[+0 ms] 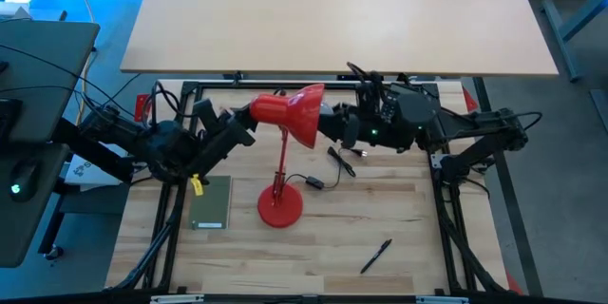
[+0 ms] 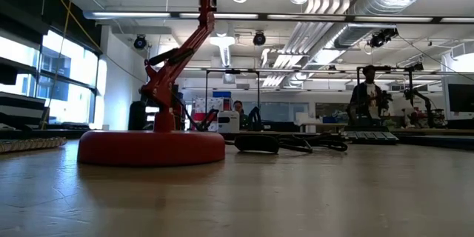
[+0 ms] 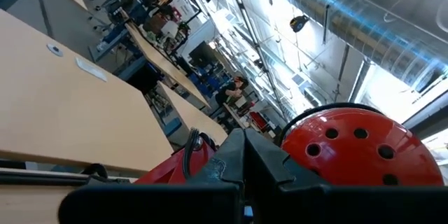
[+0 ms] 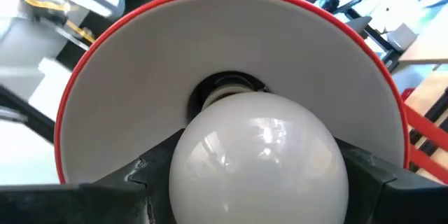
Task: Screw lightbulb
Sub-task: Insert the white lightbulb into the red lamp
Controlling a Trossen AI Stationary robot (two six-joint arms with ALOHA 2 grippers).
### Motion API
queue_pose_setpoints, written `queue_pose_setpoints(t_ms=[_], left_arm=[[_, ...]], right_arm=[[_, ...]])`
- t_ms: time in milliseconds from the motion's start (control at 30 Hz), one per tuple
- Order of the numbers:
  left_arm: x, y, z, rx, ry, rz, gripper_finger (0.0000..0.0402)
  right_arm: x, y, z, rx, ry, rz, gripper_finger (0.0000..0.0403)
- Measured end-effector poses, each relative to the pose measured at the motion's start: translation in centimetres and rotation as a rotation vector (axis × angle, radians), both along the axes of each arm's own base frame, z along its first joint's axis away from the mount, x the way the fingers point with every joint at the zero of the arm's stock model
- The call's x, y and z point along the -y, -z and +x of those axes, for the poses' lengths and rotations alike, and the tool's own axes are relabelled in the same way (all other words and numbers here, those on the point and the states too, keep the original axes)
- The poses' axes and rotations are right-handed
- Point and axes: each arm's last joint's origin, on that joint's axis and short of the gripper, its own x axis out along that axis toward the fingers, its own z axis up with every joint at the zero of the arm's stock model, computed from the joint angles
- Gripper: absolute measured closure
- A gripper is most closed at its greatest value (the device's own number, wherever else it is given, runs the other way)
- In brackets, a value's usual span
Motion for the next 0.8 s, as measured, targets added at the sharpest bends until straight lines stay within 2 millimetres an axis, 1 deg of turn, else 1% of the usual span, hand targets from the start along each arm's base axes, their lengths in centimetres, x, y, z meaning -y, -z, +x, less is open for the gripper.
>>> queue_pose_setpoints(t_ms=[100, 233, 300, 533, 633, 800], left_arm=[[0.0, 0.0, 0.0, 0.005, 0.011, 0.006, 0.0402], [0.2, -0.1, 0.2, 0.016, 0.061, 0.033, 0.0401], [0.2, -0.1, 0.2, 0.019, 0.072, 0.038, 0.0402], [0.2, -0.1, 0.1, 0.02, 0.087, 0.049, 0.0402], [0.2, -0.2, 0.1, 0.022, 0.088, 0.049, 0.0402], [0.2, -0.2, 0.1, 0.031, 0.097, 0.049, 0.0402]], right_arm=[[0.1, 0.0, 0.0, 0.008, 0.031, 0.029, 0.0146], [0.2, -0.1, 0.0, 0.009, 0.084, 0.022, 0.0114], [0.3, 0.0, 0.0, 0.004, 0.098, 0.012, 0.0107], [0.2, 0.0, 0.0, -0.004, 0.078, -0.014, 0.0102], [0.2, 0.0, -0.1, -0.017, 0.054, -0.06, 0.01], [0.3, -0.2, -1.2, -0.07, 0.011, -0.104, 0.0099]])
